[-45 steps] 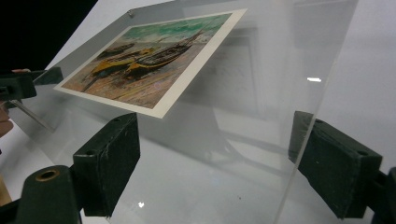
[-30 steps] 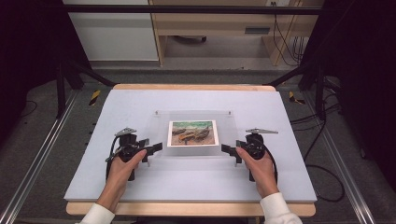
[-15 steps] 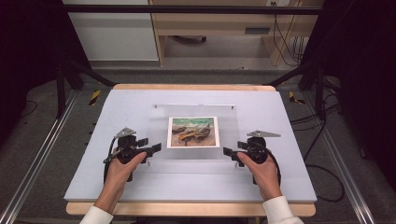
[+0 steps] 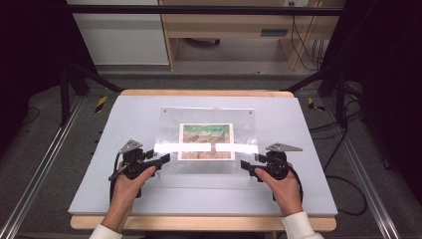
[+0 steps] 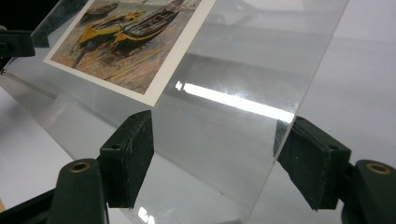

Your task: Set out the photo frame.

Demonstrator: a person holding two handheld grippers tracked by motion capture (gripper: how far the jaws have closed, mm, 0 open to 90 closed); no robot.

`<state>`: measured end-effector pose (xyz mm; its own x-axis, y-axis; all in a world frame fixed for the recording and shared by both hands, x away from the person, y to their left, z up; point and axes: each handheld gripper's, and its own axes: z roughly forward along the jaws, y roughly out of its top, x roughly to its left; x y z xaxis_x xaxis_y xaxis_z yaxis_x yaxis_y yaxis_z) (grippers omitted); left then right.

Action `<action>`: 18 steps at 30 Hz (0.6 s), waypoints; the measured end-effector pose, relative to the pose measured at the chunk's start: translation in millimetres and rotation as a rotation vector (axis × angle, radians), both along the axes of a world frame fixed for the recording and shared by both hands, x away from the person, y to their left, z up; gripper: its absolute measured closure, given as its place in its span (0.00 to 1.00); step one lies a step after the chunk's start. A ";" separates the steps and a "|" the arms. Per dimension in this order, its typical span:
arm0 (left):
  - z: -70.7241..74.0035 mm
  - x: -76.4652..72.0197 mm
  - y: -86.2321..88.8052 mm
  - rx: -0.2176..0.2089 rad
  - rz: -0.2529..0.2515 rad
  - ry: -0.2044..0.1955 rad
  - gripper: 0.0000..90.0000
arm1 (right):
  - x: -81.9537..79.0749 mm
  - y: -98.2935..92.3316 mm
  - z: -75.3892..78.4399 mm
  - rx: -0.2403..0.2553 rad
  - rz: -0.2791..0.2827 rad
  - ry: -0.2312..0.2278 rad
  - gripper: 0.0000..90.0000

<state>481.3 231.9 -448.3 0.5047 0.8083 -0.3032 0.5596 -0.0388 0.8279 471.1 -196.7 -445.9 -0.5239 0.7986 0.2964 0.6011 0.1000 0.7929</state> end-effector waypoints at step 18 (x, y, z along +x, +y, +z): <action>3.3 -15.1 4.5 0.012 0.005 -0.028 0.44 | -11.7 0.5 2.3 -0.033 0.015 -0.038 0.38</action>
<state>466.2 236.3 -445.0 0.5085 0.8145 -0.2794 0.5368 -0.0461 0.8425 459.3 -196.2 -443.6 -0.5461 0.7997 0.2496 0.5687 0.1351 0.8114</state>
